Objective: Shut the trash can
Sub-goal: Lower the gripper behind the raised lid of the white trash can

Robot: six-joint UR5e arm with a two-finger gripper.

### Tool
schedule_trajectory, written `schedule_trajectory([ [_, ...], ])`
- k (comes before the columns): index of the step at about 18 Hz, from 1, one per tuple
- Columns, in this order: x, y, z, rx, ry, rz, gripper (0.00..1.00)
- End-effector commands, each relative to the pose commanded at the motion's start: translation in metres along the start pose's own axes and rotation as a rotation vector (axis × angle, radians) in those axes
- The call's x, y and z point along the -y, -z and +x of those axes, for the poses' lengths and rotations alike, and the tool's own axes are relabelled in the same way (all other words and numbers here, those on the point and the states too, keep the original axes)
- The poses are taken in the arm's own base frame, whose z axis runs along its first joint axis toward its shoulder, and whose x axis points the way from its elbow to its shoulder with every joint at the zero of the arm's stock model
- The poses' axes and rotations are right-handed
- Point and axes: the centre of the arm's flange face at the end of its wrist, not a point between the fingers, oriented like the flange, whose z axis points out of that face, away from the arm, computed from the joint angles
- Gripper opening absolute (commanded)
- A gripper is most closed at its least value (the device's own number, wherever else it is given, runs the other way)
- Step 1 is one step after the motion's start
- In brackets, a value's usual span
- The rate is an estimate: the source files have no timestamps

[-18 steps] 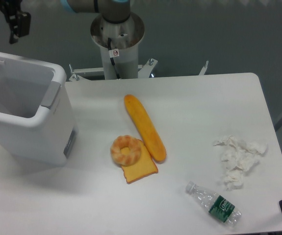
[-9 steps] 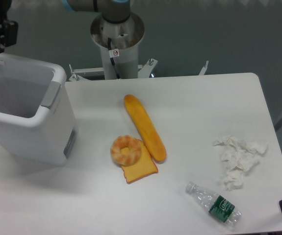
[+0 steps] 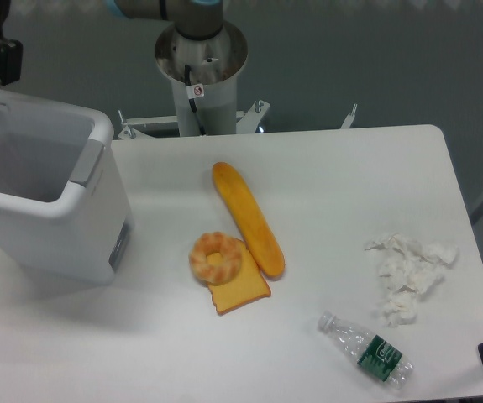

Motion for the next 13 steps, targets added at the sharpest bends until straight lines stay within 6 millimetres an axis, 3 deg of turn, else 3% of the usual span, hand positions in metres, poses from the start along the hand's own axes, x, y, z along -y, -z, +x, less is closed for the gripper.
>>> schedule_trajectory([
  [8, -0.001, 0.000, -0.007, 0.034, 0.016, -0.013, 1.00],
  [13, -0.004, 0.010, -0.027, 0.057, 0.053, 0.005, 1.00],
])
